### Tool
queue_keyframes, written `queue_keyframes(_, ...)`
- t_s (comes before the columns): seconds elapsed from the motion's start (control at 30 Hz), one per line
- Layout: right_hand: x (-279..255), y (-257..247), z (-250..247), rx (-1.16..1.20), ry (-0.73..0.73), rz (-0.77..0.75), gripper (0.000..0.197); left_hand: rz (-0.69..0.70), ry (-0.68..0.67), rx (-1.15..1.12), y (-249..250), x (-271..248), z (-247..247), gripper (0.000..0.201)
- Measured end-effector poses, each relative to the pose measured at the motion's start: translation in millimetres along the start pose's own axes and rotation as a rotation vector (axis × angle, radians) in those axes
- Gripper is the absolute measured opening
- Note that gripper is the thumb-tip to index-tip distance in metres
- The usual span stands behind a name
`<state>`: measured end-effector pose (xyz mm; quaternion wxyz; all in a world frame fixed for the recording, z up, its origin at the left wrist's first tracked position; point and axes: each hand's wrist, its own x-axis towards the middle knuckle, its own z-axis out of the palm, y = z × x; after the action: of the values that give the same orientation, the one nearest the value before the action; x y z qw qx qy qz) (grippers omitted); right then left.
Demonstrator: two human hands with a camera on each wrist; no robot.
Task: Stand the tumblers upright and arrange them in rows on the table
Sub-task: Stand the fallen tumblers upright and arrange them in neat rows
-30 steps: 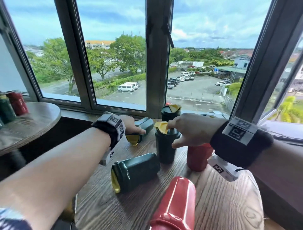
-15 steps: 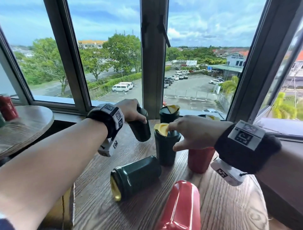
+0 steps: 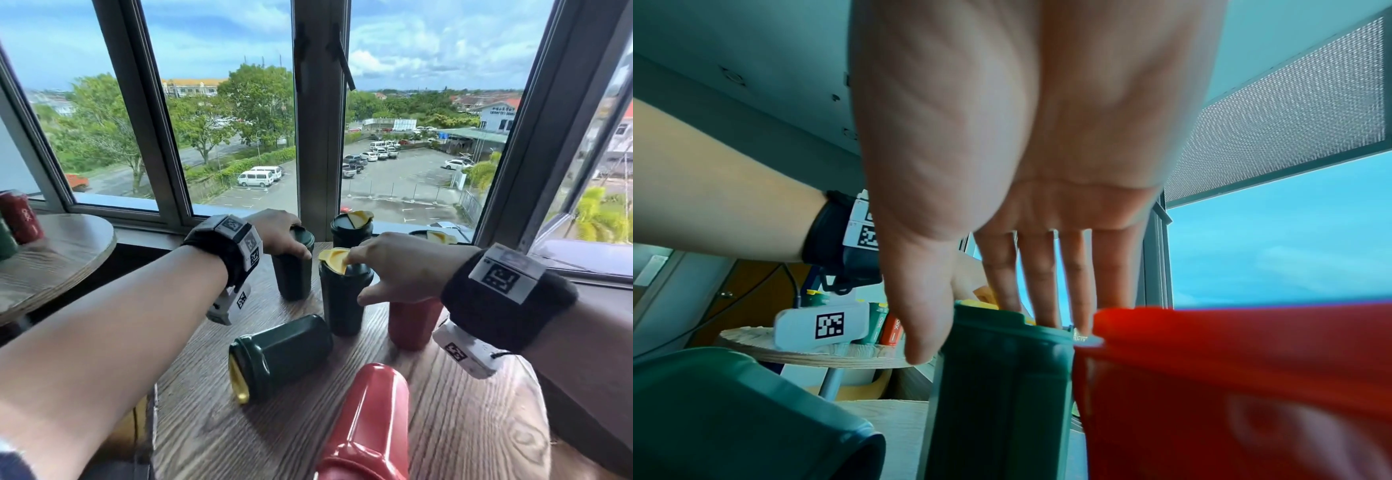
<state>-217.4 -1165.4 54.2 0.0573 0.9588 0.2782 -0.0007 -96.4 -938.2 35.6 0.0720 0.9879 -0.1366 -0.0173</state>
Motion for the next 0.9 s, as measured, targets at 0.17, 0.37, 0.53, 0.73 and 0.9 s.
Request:
queue_keyframes(0.17,1,0,4,0.011,0.026,0.002,0.056,-0.005,0.077,0.046,0,-44,-9,0.094)
queue_keyframes(0.37,0,3,8,-0.022,0.035,-0.023,0.055,0.205,0.264,-0.162,49,-177,-2,0.063)
queue_keyframes(0.53,-1,7,11,-0.051,0.029,-0.047,0.057,0.164,0.086,-0.229,105,-268,36,0.077)
queue_keyframes(0.73,-1,9,10,-0.025,0.039,-0.063,0.056,0.047,0.032,-0.104,144,-303,82,0.099)
queue_keyframes(0.9,0,8,8,-0.032,0.05,-0.057,0.054,0.0,0.105,-0.159,149,-303,98,0.077)
